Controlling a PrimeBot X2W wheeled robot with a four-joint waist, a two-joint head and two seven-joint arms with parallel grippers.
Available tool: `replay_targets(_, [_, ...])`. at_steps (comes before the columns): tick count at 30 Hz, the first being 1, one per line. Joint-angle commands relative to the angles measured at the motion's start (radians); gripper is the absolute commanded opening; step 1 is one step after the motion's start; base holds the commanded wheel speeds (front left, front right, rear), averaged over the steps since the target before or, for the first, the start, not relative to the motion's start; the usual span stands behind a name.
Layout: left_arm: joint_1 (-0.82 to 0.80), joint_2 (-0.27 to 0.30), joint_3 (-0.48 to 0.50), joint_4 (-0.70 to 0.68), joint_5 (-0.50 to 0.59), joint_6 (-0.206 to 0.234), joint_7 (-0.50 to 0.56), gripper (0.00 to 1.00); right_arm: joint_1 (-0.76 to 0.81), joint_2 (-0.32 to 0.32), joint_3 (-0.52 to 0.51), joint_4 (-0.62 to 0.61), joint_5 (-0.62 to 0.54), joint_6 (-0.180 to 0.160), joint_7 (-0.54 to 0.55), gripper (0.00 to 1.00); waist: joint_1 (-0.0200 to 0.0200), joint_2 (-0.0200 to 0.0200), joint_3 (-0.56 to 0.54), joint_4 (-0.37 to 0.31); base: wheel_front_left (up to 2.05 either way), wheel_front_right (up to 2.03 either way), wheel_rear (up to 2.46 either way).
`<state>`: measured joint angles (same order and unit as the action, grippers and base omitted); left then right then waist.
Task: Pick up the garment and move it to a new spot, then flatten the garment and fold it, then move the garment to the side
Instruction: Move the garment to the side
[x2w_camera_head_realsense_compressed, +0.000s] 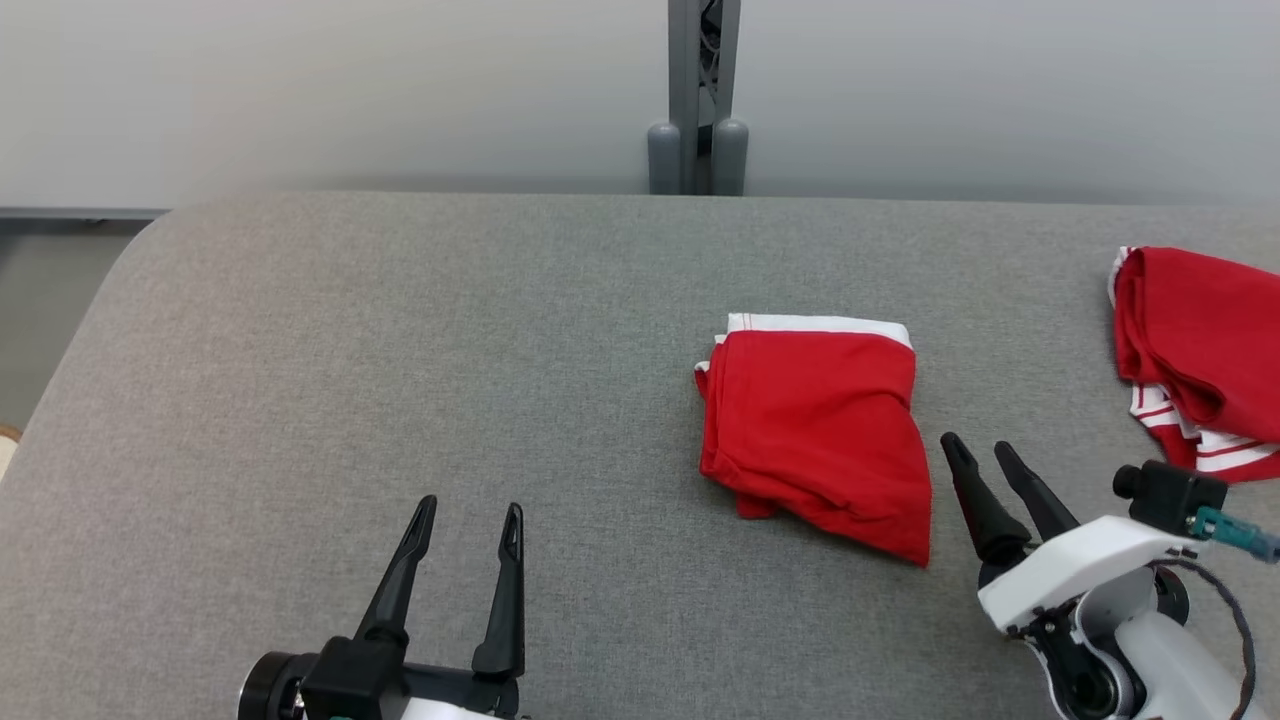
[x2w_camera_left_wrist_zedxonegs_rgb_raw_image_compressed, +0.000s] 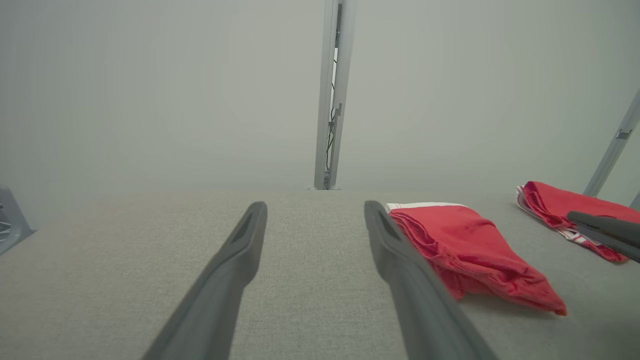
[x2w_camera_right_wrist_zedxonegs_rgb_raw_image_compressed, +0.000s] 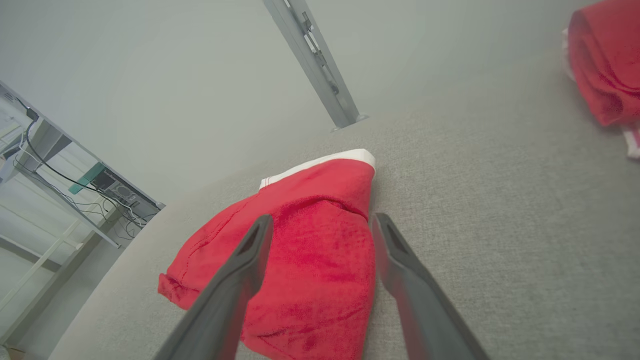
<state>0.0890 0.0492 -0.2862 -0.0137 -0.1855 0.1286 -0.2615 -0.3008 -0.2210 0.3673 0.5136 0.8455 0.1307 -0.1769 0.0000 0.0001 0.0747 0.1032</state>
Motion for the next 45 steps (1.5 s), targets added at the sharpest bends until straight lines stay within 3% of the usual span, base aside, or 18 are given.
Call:
replay_targets(1, [-0.026,0.003,0.0,-0.005,-0.002,0.0,-0.004,1.0,-0.024,-0.012,0.007,0.016,0.049,0.0,0.024,1.0,0.0,-0.0001,0.029,0.025,0.0,0.0,0.0])
replay_targets(4, [-0.041,0.003,-0.008,-0.008,-0.002,0.001,-0.004,1.0,-0.076,-0.041,0.025,0.059,0.154,0.0,0.073,1.0,0.0,-0.0001,0.061,0.043,0.0,0.0,0.0])
replay_targets(10, [-0.088,0.003,-0.025,-0.041,-0.003,-0.004,-0.004,1.0,-0.163,-0.098,0.081,0.129,0.252,0.0,0.1,1.0,0.0,-0.0001,0.133,0.07,0.0,0.0,0.0])
replay_targets(21, [-0.131,0.003,-0.037,-0.059,0.006,-0.006,-0.004,1.0,-0.232,-0.088,0.197,0.173,0.421,0.001,0.16,1.0,0.0,-0.0001,0.195,0.077,0.0,0.0,0.0])
replay_targets(22, [-0.136,0.003,-0.038,-0.058,0.008,-0.007,-0.004,1.0,-0.238,-0.085,0.205,0.174,0.436,0.001,0.162,0.92,0.0,-0.0001,0.199,0.077,0.0,0.0,0.0])
replay_targets(23, [-0.141,0.004,-0.04,-0.058,0.009,-0.007,-0.004,1.0,-0.243,-0.081,0.213,0.172,0.449,0.001,0.163,0.44,0.0,-0.0001,0.202,0.078,0.0,0.0,0.0])
replay_targets(25, [-0.145,0.003,-0.043,-0.056,0.011,-0.007,-0.004,1.0,-0.251,-0.084,0.235,0.168,0.458,0.001,0.159,0.09,0.0,-0.0001,0.206,0.081,0.0,0.0,0.0])
replay_targets(26, [-0.145,0.003,-0.044,-0.055,0.011,-0.005,-0.004,1.0,-0.253,-0.085,0.247,0.165,0.464,0.001,0.158,0.0,0.0,-0.0001,0.207,0.082,0.0,0.0,0.0])
replay_targets(35, [-0.145,0.003,-0.045,-0.054,0.006,0.008,-0.004,1.0,-0.298,-0.164,0.344,0.148,0.413,0.0,0.029,0.0,0.0,-0.0001,0.202,0.072,0.0,0.0,0.0])
replay_targets(45, [-0.16,0.003,-0.037,-0.067,0.033,-0.012,-0.004,1.0,-0.387,-0.199,0.445,0.145,0.314,0.0,-0.076,0.0,0.0,-0.0001,0.204,-0.008,0.0,0.0,0.0])
